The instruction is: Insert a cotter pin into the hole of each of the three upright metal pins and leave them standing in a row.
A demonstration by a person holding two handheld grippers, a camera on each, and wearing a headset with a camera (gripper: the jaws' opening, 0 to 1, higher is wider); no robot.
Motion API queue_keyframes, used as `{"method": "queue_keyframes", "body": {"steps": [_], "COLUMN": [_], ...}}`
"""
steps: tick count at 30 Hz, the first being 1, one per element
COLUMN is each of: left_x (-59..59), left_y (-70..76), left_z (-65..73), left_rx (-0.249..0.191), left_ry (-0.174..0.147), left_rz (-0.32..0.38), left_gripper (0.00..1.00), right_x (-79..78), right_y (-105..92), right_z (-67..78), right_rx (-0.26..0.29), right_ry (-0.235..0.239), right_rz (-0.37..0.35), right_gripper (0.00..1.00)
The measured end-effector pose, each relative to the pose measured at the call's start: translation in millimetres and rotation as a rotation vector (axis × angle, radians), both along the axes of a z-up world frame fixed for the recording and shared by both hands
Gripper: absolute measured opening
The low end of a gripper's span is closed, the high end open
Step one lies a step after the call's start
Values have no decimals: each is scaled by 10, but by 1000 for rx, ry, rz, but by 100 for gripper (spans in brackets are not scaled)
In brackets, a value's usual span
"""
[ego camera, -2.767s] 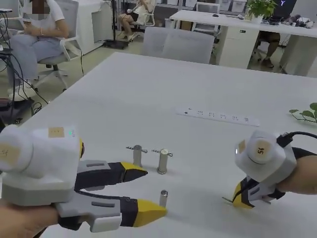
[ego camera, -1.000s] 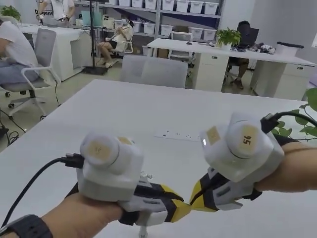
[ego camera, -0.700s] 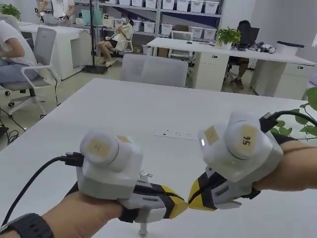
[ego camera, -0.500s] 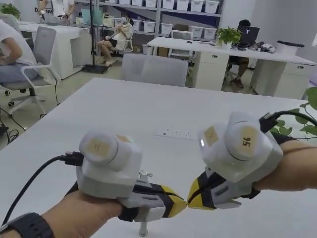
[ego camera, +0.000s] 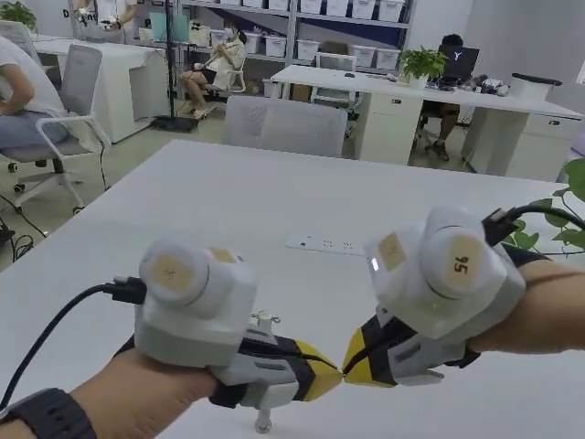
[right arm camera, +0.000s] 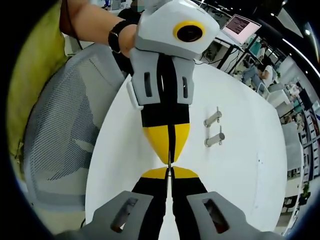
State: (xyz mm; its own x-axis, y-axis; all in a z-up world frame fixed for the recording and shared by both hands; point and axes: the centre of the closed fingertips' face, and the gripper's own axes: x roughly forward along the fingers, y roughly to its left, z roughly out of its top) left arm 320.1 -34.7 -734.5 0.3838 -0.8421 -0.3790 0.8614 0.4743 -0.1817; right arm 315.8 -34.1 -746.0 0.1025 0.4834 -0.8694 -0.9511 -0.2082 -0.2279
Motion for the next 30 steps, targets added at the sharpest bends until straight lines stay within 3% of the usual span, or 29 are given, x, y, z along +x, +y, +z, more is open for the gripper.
{"method": "queue_keyframes", "body": {"steps": [19, 27, 29, 30], "left_x": [-79, -174, -186, -198], "left_y": [-1, -17, -19, -25], "left_z": [31, 80, 81, 83], "left_rx": [-5, -10, 1, 6], "left_ry": [-29, -83, -96, -107], "left_rz": [-44, -107, -121, -131], "left_gripper": [0, 0, 0, 0], "right_x": [-57, -159, -156, -209], "right_y": [-24, -58, -65, -70], "right_z": [-20, -16, -16, -14], "right_rx": [11, 17, 18, 19], "right_ry": [72, 177, 179, 215], "right_rz": [-22, -20, -19, -14], "right_gripper": [8, 7, 7, 7]}}
